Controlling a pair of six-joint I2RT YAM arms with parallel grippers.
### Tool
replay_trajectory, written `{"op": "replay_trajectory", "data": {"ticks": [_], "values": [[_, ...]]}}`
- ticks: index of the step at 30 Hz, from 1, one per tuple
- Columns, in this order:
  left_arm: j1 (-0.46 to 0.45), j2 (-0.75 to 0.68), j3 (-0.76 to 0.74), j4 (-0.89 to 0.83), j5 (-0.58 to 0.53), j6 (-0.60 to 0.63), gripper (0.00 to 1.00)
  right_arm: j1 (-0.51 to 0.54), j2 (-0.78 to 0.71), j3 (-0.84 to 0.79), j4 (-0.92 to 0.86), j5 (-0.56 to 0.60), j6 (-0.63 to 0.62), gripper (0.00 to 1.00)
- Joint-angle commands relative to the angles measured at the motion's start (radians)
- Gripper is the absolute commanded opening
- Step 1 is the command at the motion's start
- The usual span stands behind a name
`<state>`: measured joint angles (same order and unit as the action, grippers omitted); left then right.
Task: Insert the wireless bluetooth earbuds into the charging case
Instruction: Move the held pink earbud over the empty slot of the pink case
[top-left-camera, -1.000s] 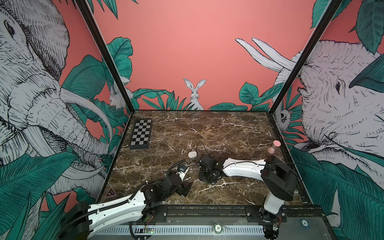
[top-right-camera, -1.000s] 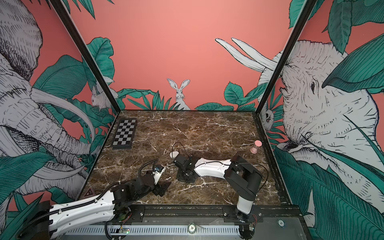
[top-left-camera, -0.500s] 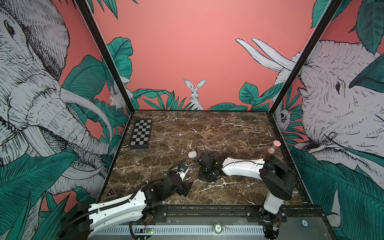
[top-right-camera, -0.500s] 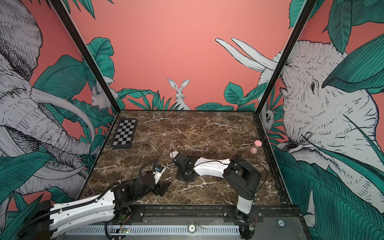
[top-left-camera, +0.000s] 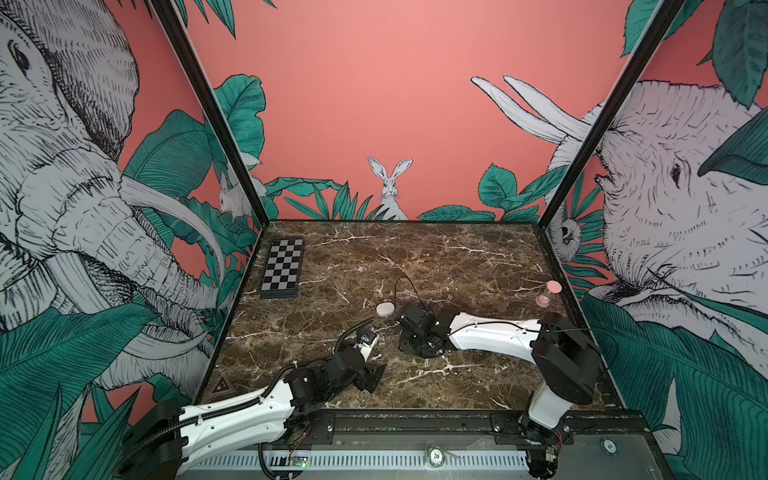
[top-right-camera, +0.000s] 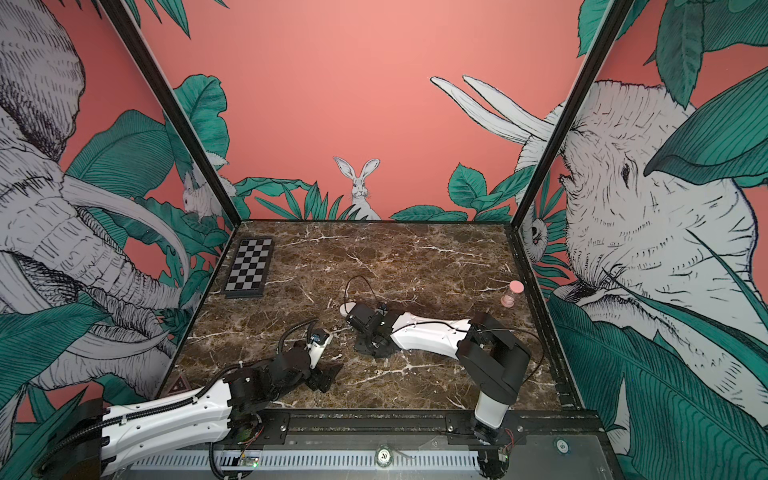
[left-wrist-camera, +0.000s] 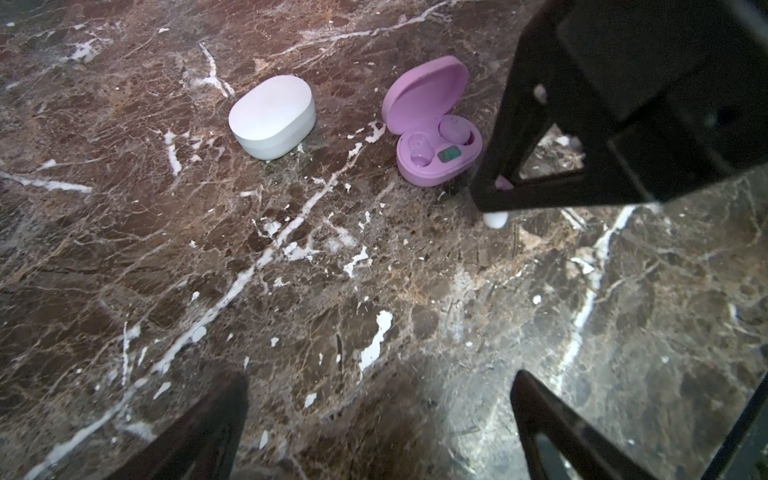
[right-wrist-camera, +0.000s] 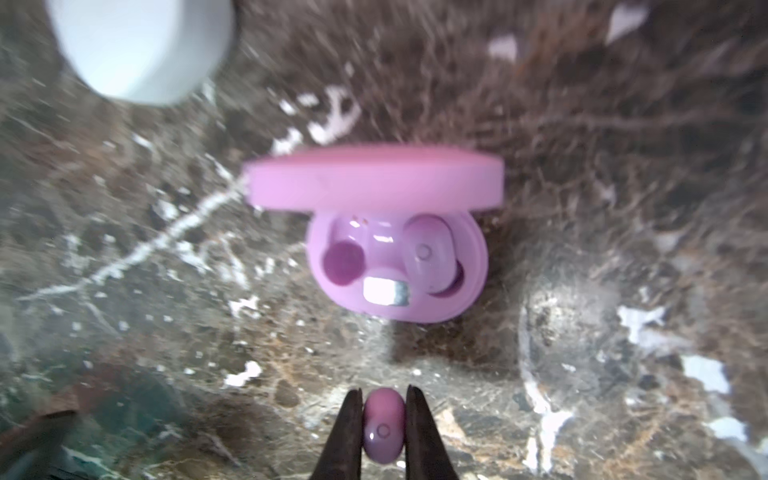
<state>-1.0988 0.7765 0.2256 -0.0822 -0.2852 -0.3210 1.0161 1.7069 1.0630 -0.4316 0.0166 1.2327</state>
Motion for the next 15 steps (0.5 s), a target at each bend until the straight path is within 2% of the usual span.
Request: {"op": "replay_trajectory", "data": {"ticks": [1,15], "values": [[-0.004,-0.004,0.018,0.021,-0.007,0.003,0.99,-0.006,-0.024,0.036,-0.024,0.107,0.014,0.16],[-0.004,0.017,0.016,0.041,0.008,0.012,0.99,-0.044,0.046,0.112,-0.042,0.133,-0.022,0.15]]}}
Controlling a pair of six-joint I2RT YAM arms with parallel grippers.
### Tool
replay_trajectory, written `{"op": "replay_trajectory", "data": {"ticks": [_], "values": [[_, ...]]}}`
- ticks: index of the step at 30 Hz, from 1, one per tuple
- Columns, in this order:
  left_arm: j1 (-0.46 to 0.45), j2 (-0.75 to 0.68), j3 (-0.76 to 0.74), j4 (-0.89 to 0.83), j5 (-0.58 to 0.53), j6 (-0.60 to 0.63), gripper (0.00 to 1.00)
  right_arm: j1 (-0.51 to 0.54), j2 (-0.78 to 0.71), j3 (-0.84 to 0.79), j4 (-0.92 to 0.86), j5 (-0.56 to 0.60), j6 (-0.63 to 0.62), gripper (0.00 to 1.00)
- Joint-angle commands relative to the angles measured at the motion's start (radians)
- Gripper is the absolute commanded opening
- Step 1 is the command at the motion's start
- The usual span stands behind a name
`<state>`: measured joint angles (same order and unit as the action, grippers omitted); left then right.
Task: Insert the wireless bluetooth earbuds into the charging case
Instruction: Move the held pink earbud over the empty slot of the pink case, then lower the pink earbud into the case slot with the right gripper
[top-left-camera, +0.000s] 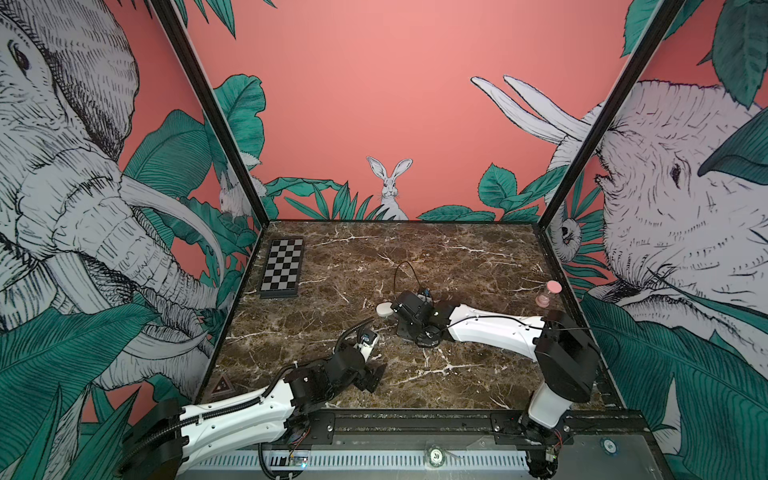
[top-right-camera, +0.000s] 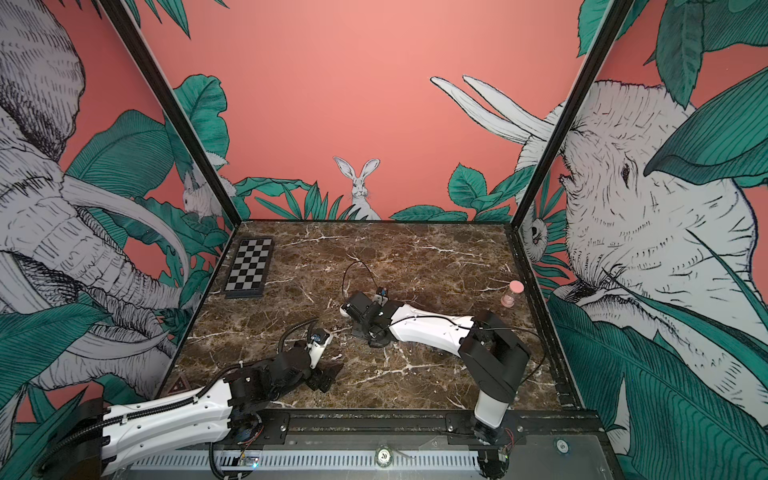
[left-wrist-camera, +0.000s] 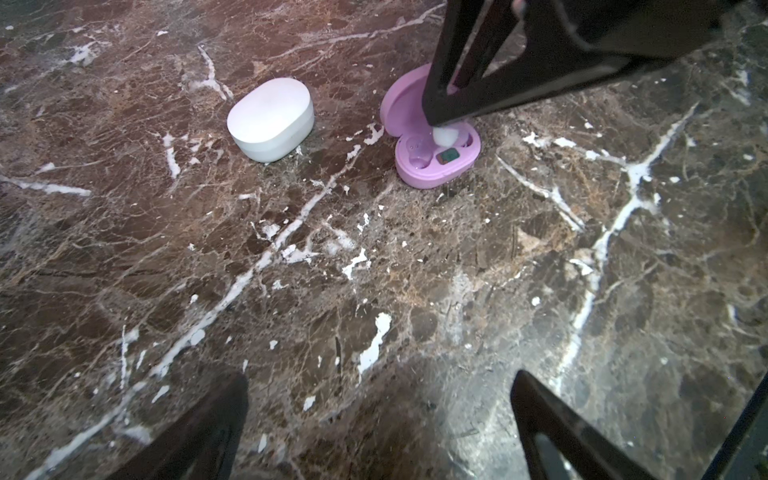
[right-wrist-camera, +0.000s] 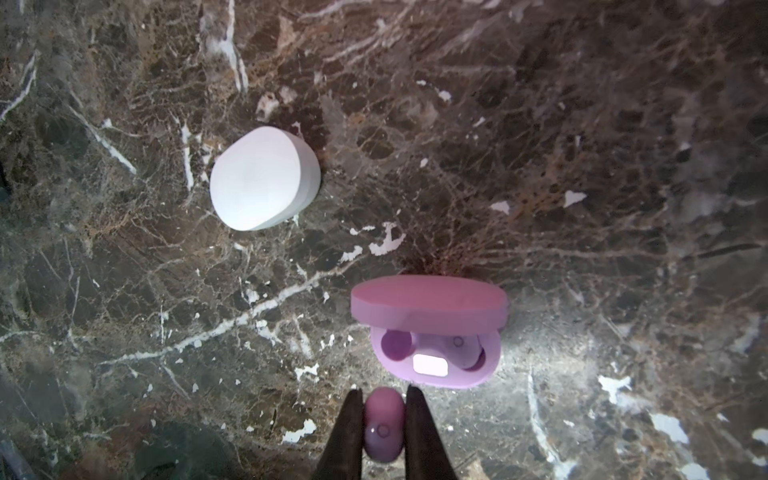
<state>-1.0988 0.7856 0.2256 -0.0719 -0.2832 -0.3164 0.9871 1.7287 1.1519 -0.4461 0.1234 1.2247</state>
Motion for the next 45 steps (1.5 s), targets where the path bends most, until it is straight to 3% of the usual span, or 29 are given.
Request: {"op": "replay_trajectory", "data": {"ticks": [1,45], "values": [[-0.004,0.012,0.017,0.032,0.007,0.008,0.99,-0.017,0.029,0.026,-0.027,0.021,-0.017,0.15],[-0.004,0.025,0.018,0.04,0.01,0.01,0.99,-0.04,0.112,0.046,0.024,-0.026,-0.022,0.13]]}}
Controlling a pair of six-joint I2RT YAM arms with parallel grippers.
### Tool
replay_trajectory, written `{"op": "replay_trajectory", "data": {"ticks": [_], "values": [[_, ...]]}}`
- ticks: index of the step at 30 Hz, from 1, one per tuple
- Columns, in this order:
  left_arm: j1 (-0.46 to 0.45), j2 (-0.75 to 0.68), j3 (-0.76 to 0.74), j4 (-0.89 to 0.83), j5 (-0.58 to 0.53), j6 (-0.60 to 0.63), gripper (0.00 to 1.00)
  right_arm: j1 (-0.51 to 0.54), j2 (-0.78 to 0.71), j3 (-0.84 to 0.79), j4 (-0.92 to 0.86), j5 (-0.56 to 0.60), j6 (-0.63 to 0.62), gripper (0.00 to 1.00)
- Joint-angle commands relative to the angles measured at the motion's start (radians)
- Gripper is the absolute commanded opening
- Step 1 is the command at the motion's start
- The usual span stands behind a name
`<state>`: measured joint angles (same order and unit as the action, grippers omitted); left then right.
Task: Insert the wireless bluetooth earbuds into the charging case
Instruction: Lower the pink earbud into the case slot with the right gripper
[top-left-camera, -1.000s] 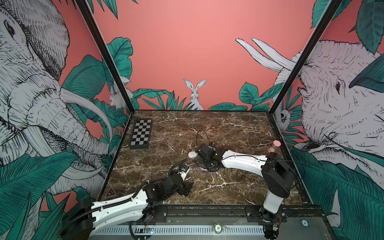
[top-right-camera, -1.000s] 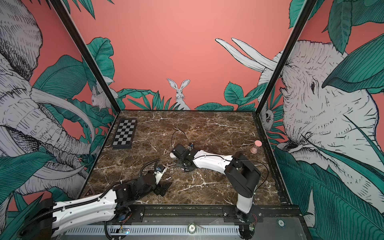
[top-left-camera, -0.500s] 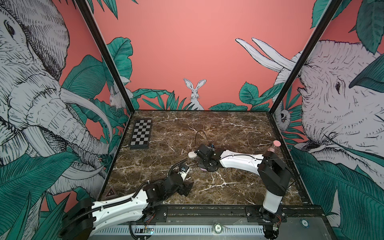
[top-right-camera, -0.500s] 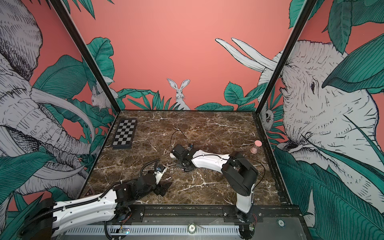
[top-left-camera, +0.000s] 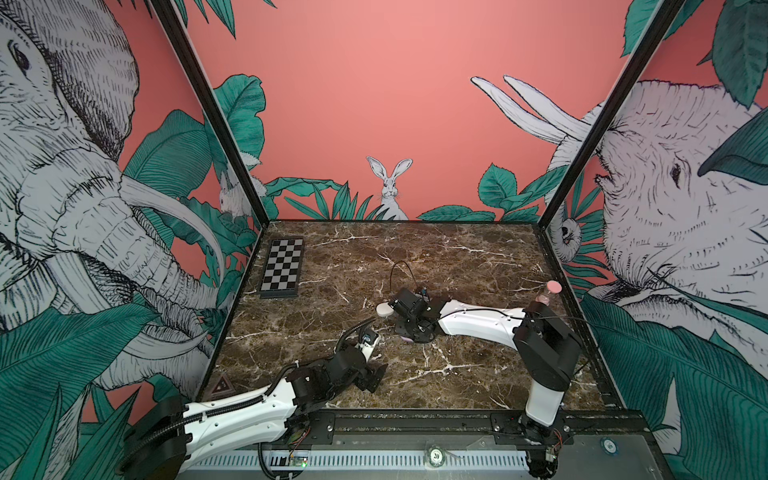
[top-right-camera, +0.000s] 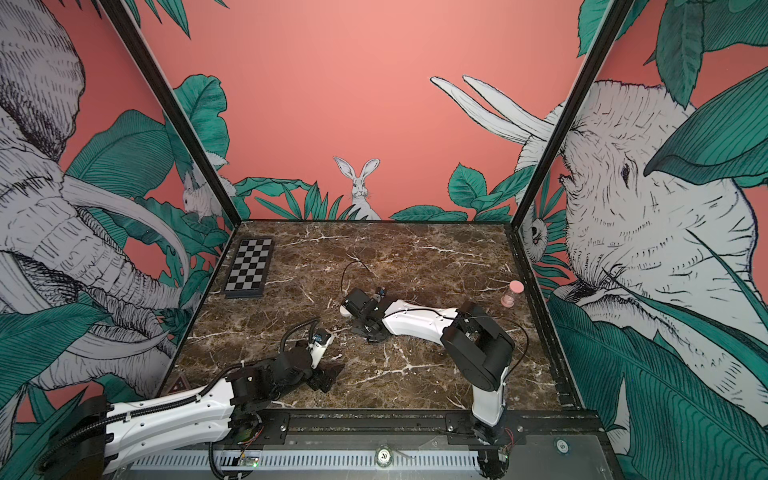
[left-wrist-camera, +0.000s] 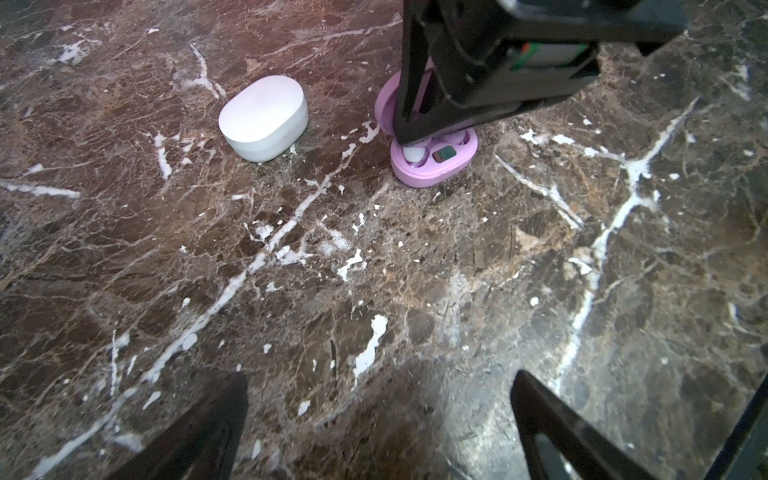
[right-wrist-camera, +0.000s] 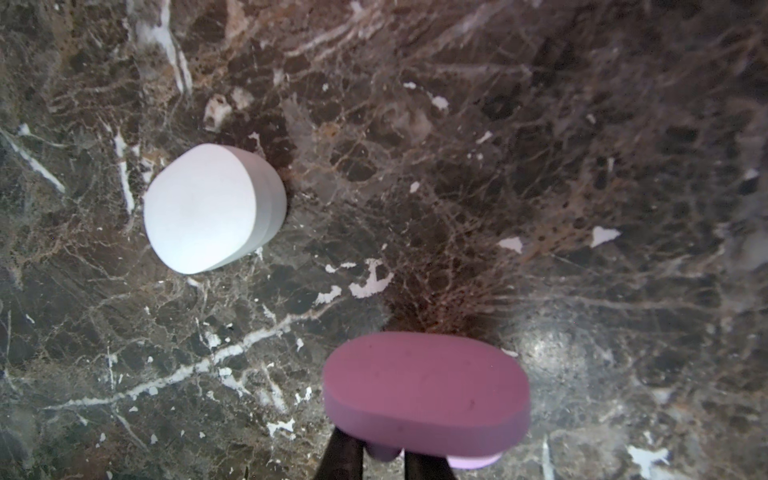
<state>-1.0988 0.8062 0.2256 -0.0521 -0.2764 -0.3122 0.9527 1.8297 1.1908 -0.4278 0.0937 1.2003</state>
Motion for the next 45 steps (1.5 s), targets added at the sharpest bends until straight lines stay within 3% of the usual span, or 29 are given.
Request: {"op": "replay_trajectory", "data": {"ticks": [1,45], "values": [[-0.004,0.004,0.018,0.019,0.003,0.006,0.99,-0.006,0.011,0.007,0.007,0.004,0.003,0.13],[-0.004,0.022,0.023,0.025,0.003,0.009,0.99,-0.005,-0.005,-0.037,0.028,-0.01,0.028,0.16]]}}
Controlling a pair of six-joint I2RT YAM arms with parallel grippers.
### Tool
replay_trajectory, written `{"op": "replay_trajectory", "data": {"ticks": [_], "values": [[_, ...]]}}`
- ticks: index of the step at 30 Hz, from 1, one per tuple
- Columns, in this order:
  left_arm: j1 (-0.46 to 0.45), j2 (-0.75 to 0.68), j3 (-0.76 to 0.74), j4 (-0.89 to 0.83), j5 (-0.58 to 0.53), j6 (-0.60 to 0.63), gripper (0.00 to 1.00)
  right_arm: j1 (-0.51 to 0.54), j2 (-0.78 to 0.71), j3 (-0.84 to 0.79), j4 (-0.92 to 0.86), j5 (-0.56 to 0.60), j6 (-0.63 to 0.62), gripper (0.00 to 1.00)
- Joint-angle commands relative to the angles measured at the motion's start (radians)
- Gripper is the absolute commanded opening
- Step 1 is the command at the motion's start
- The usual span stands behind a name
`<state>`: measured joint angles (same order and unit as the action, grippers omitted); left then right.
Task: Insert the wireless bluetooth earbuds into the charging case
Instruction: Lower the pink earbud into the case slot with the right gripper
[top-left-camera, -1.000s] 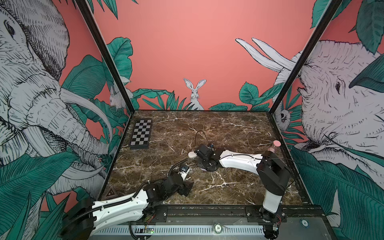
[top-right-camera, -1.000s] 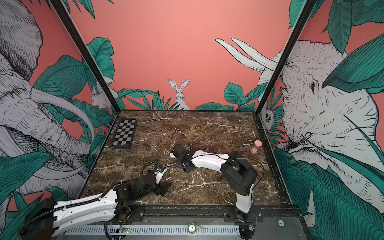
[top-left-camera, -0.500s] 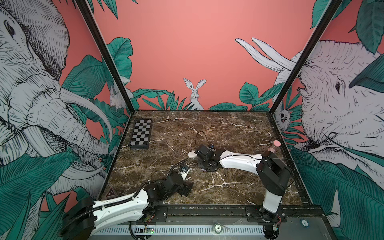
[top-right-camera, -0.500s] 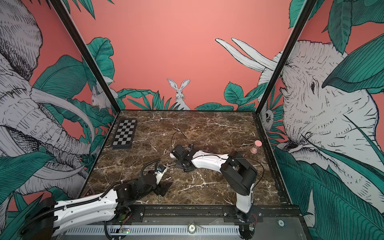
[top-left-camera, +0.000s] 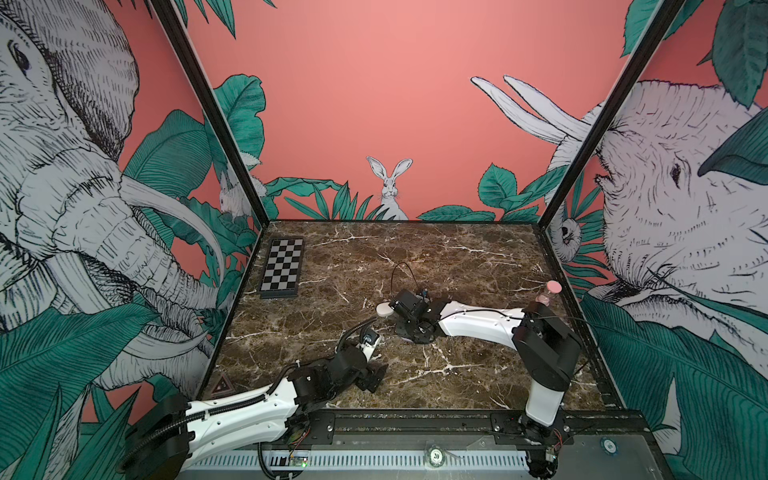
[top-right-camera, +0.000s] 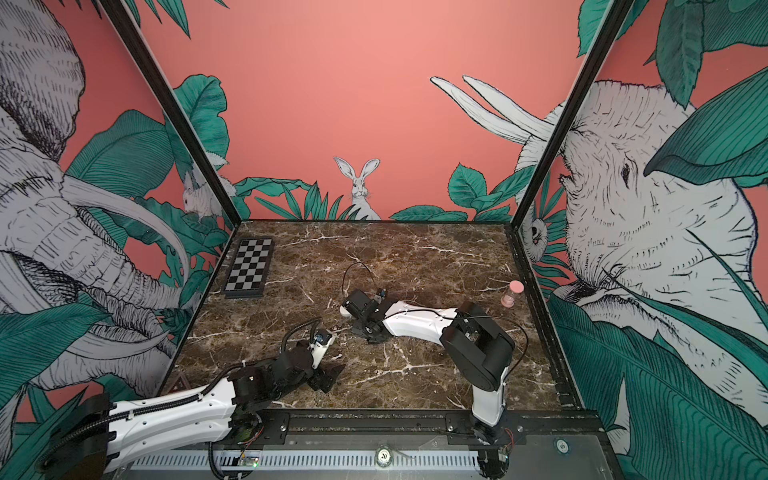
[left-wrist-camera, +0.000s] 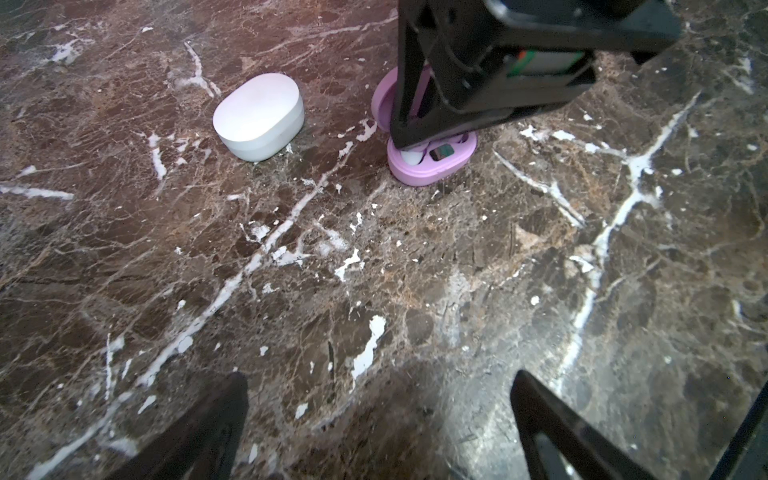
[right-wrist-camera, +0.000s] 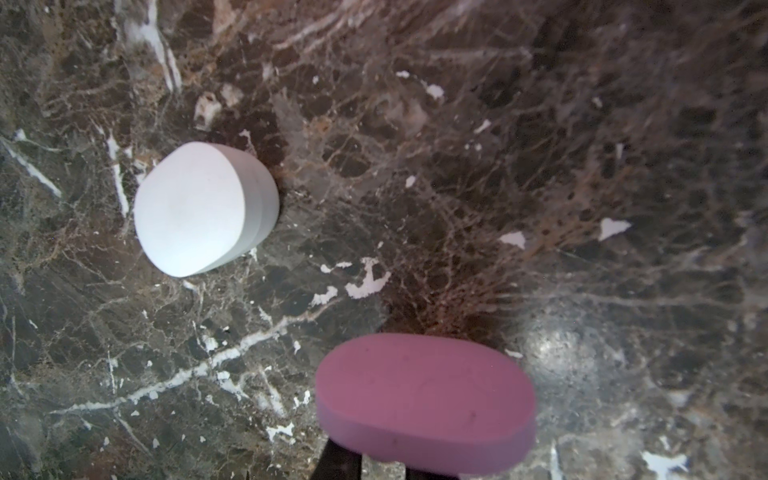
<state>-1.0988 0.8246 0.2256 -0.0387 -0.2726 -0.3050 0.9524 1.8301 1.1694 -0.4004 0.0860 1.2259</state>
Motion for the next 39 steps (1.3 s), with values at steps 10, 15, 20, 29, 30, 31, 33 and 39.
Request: {"op": "replay_trajectory", "data": {"ticks": [10,15,20,29,30,31,33,39], "values": [[-0.004,0.004,0.023,0.013,0.0,0.001,0.99,-0.005,-0.018,-0.015,-0.003,-0.004,0.0,0.18],[-0.004,0.007,0.023,0.013,0.0,0.001,0.99,-0.005,-0.021,-0.016,-0.006,-0.005,-0.002,0.19],[-0.004,0.006,0.024,0.012,0.001,0.001,0.99,-0.005,-0.029,-0.016,-0.006,-0.006,-0.002,0.2],[-0.004,0.005,0.027,0.008,0.004,0.001,0.99,-0.006,-0.051,-0.025,-0.018,-0.005,-0.006,0.22],[-0.004,0.006,0.027,0.007,0.004,0.001,0.99,-0.006,-0.054,-0.028,-0.019,-0.004,-0.007,0.22],[-0.004,0.006,0.027,0.007,0.004,0.002,0.99,-0.005,-0.056,-0.031,-0.018,-0.004,-0.006,0.22],[-0.004,0.007,0.029,0.005,0.006,0.002,0.99,-0.005,-0.061,-0.036,-0.021,-0.006,-0.008,0.22],[-0.004,0.008,0.032,0.002,0.007,0.001,0.99,-0.006,-0.082,-0.052,0.01,-0.039,-0.034,0.24]]}}
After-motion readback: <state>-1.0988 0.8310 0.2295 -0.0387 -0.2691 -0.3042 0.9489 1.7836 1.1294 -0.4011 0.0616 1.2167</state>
